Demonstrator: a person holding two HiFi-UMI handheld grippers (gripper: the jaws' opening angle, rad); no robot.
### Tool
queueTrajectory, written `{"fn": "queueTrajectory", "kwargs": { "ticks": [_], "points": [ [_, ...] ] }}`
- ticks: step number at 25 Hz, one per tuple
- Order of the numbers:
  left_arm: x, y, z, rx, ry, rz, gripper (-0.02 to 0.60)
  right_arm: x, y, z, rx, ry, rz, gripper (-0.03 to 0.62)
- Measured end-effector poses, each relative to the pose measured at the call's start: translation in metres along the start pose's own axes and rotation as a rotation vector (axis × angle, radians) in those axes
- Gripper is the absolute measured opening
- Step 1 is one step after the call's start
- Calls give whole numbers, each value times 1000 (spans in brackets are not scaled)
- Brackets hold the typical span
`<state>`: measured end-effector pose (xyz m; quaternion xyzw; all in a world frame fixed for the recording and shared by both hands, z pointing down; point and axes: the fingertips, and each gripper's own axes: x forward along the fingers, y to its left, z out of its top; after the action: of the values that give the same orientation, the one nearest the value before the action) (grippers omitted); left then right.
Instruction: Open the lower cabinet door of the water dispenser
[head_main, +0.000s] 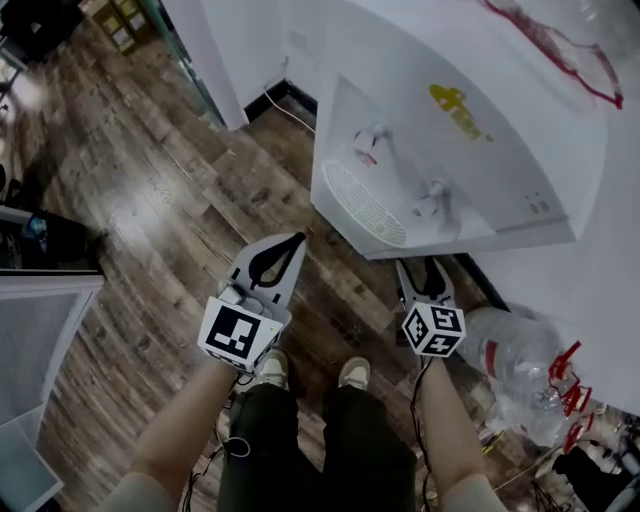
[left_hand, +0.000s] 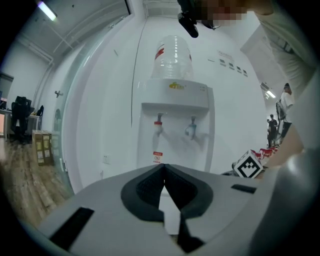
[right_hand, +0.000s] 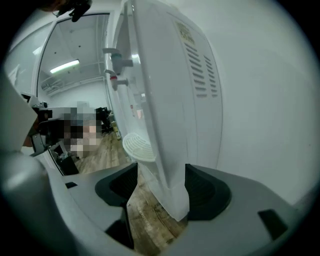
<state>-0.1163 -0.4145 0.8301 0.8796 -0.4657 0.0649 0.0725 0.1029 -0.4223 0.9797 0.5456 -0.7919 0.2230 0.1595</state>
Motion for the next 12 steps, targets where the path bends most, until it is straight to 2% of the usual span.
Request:
{"fn": "queueTrajectory", "kwargs": {
  "ticks": [5, 12],
  "points": [
    [11, 8, -38, -5, 34, 9, 6, 33, -13, -37, 13, 45, -32, 304],
    [21, 22, -66, -22, 83, 50, 6, 62, -21, -46, 41, -5, -23, 324]
  ]
}}
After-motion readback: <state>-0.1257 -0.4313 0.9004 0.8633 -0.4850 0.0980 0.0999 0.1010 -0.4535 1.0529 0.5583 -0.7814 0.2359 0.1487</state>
